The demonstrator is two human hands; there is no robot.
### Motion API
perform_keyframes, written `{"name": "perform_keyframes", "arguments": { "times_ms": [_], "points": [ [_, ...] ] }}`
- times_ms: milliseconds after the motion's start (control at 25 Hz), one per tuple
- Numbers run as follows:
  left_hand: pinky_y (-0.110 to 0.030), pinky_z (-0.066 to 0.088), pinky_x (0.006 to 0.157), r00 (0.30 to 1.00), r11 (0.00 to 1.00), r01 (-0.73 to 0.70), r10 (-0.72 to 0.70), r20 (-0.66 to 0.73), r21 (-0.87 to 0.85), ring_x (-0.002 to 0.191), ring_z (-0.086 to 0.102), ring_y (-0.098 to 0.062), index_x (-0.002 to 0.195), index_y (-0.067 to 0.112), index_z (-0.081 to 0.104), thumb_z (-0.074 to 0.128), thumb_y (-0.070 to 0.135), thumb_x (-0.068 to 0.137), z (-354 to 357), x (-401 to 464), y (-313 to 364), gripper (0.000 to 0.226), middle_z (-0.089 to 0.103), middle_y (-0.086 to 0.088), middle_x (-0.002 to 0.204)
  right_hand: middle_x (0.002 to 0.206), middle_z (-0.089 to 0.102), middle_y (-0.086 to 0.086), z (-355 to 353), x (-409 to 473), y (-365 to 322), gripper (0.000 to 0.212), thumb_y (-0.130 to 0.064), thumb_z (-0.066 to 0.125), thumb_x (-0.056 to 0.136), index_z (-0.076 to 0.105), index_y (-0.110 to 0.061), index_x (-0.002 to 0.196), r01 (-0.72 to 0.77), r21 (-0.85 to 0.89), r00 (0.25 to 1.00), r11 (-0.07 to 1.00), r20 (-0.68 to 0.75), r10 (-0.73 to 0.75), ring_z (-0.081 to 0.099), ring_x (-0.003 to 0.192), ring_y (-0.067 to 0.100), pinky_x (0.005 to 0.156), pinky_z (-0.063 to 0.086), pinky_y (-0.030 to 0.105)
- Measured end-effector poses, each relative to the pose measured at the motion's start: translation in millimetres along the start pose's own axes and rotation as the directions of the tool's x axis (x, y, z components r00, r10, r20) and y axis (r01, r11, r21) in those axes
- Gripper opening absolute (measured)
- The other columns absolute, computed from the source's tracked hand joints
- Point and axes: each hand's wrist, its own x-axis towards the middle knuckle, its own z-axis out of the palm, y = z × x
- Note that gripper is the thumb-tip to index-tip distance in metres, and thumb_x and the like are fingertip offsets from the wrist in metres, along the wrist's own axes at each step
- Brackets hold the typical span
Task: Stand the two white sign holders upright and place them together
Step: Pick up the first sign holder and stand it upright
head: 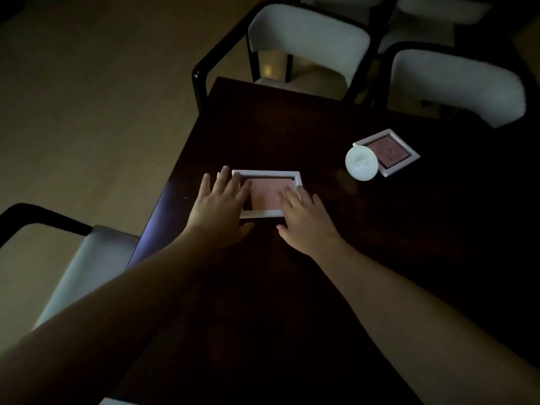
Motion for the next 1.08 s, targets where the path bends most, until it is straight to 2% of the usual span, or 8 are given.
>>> {"name": "perform_keyframes", "arguments": {
  "times_ms": [160, 400, 600, 720, 800, 920, 1000, 1080],
  "points": [
    [-0.053, 0.009, 0.122, 0.996, 0.997, -0.071, 0.073, -0.054, 0.028, 0.152, 0.007, -0.039, 0.156, 0.014, 0.025, 0.051, 0.06, 0.089, 9, 1, -7, 0.086, 0.027, -0.017, 0.161, 0.143, 0.052, 0.013, 8, 11, -6, 0.048, -0.018, 0.055, 0.096, 0.044, -0.01, 0.142, 0.089, -0.048, 0.996, 0.995, 0.0, -0.089, 0.048, 0.13, 0.03, 0.108, 0.04, 0.048],
    [-0.057, 0.009, 0.121, 0.998, 0.998, -0.042, 0.04, -0.04, -0.05, 0.151, 0.007, -0.039, 0.154, 0.014, 0.031, 0.051, 0.059, 0.089, 10, 4, -13, 0.081, 0.03, -0.016, 0.16, 0.119, 0.064, 0.011, -4, 17, -7, 0.031, -0.012, 0.05, 0.098, 0.054, -0.008, 0.128, 0.144, -0.129, 0.989, 0.981, -0.023, -0.148, 0.062, 0.106, 0.028, 0.094, 0.048, 0.042],
    [-0.062, 0.013, 0.118, 0.995, 0.954, 0.101, -0.102, 0.013, -0.282, 0.149, 0.01, -0.047, 0.155, 0.018, 0.028, 0.057, 0.057, 0.089, 5, 1, -20, 0.082, 0.03, -0.014, 0.16, 0.076, 0.068, 0.011, -41, 16, -13, 0.008, -0.005, 0.07, 0.082, 0.069, -0.005, 0.09, 0.204, -0.207, 0.954, 0.957, -0.176, -0.242, 0.066, 0.071, 0.031, 0.065, 0.05, 0.041],
    [-0.061, 0.016, 0.117, 0.986, 0.86, 0.162, -0.163, 0.039, -0.483, 0.148, 0.016, -0.044, 0.153, 0.019, 0.033, 0.061, 0.056, 0.089, 6, 0, -25, 0.079, 0.037, -0.014, 0.156, 0.08, 0.068, 0.011, -69, 18, -17, 0.011, -0.008, 0.07, 0.085, 0.069, -0.005, 0.096, 0.242, -0.2, 0.939, 0.95, -0.199, -0.281, 0.065, 0.073, 0.031, 0.068, 0.049, 0.042],
    [-0.055, 0.026, 0.114, 0.982, 0.754, 0.168, -0.181, 0.045, -0.635, 0.145, 0.028, -0.039, 0.146, 0.02, 0.044, 0.064, 0.054, 0.087, 10, -1, -31, 0.071, 0.049, -0.012, 0.146, 0.085, 0.067, 0.01, -89, 20, -22, 0.012, -0.009, 0.063, 0.09, 0.067, -0.008, 0.101, 0.271, -0.193, 0.933, 0.943, -0.188, -0.307, 0.063, 0.079, 0.03, 0.072, 0.047, 0.043],
    [-0.042, 0.047, 0.094, 0.984, 0.601, 0.162, -0.155, 0.085, -0.782, 0.116, 0.055, -0.024, 0.13, 0.027, 0.058, 0.068, 0.054, 0.083, 16, -3, -37, 0.054, 0.06, 0.001, 0.115, 0.094, 0.065, 0.006, -118, 22, -31, 0.015, -0.013, 0.058, 0.092, 0.065, -0.014, 0.105, 0.33, -0.236, 0.922, 0.914, -0.126, -0.365, 0.06, 0.091, 0.027, 0.077, 0.043, 0.04],
    [-0.036, 0.048, 0.083, 0.988, 0.549, 0.146, -0.125, 0.092, -0.823, 0.102, 0.06, -0.015, 0.121, 0.031, 0.062, 0.071, 0.053, 0.081, 19, -8, -38, 0.046, 0.061, 0.011, 0.104, 0.098, 0.064, 0.003, -135, 25, -42, 0.016, -0.014, 0.058, 0.093, 0.065, -0.018, 0.107, 0.364, -0.28, 0.916, 0.888, -0.064, -0.396, 0.058, 0.097, 0.024, 0.082, 0.041, 0.039],
    [-0.028, 0.045, 0.077, 0.992, 0.528, 0.09, -0.122, 0.029, -0.844, 0.096, 0.061, -0.008, 0.117, 0.035, 0.062, 0.073, 0.051, 0.079, 20, -15, -39, 0.043, 0.061, 0.017, 0.101, 0.104, 0.064, 0.003, -150, 30, -56, 0.017, -0.017, 0.058, 0.093, 0.065, -0.019, 0.108, 0.397, -0.315, 0.91, 0.862, 0.013, -0.414, 0.056, 0.104, 0.024, 0.087, 0.04, 0.041]
  ]
}}
